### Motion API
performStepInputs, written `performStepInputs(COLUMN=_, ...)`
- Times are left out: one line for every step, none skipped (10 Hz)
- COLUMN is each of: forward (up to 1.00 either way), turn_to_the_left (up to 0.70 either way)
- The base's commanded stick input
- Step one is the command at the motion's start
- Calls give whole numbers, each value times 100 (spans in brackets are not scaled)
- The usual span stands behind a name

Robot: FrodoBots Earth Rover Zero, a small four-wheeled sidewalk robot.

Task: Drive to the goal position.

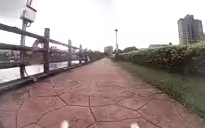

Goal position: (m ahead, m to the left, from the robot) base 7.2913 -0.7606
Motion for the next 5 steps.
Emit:
performStepInputs(forward=70, turn_to_the_left=0)
performStepInputs(forward=70, turn_to_the_left=0)
performStepInputs(forward=70, turn_to_the_left=0)
performStepInputs(forward=70, turn_to_the_left=0)
performStepInputs(forward=70, turn_to_the_left=0)
